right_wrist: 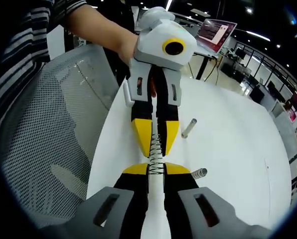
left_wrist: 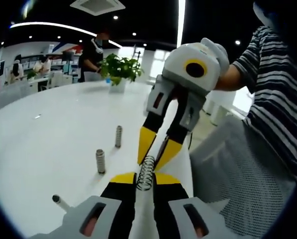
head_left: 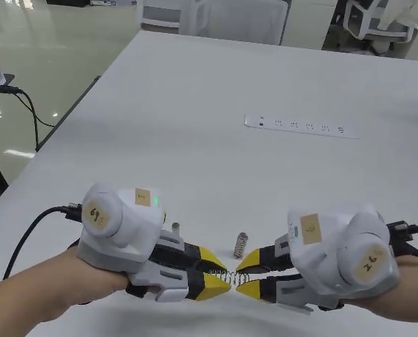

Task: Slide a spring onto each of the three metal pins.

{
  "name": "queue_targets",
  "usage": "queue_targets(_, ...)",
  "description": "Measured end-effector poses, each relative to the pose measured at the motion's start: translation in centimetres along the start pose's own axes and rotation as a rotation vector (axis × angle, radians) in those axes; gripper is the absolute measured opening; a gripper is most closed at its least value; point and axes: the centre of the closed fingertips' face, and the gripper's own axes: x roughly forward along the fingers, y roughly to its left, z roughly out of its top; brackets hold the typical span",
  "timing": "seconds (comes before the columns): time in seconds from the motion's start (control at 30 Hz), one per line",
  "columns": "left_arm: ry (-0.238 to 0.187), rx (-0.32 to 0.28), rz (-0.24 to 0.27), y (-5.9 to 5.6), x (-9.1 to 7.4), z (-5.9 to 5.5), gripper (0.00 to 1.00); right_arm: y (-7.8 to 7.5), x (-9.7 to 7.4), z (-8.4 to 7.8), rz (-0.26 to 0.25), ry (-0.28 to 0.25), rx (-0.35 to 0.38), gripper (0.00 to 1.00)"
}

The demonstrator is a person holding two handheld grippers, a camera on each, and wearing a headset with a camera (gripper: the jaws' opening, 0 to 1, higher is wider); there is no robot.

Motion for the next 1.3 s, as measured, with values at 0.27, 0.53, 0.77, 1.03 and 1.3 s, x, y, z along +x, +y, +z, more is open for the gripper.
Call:
queue_targets(0.27, -0.008, 0.033, -0.02, -0.4, 0.0, 0.1, 0.03, 0.2, -0.1, -0.1, 0.001, -0.007, 0.008, 0.07)
queue_targets(0.53, -0.005, 0.032, -0.046, -0.6, 0.2, -0.1, 0.03, 0.3, -0.1, -0.4, -0.013, -0.006, 0.035, 0.09)
queue_targets(0.77, 0.009, 0.039, -0.089, -1.0, 0.3, -0.4, 0.02, 1.1, -0.3, -1.7, 0.0, 0.021, 0.044, 0.12)
queue_targets(1.03, 0.012, 0.054, -0.126, -1.8, 0.8, -0.4, 0.02, 1.5, 0.1, -1.7, 0.008, 0.039, 0.019, 0.09)
queue_targets(1.3, 0.029, 0.064, -0.127, -1.7, 0.8, -0.8, 0.03, 1.7, 0.0, -1.5, 0.009, 0.056, -0.029, 0.07)
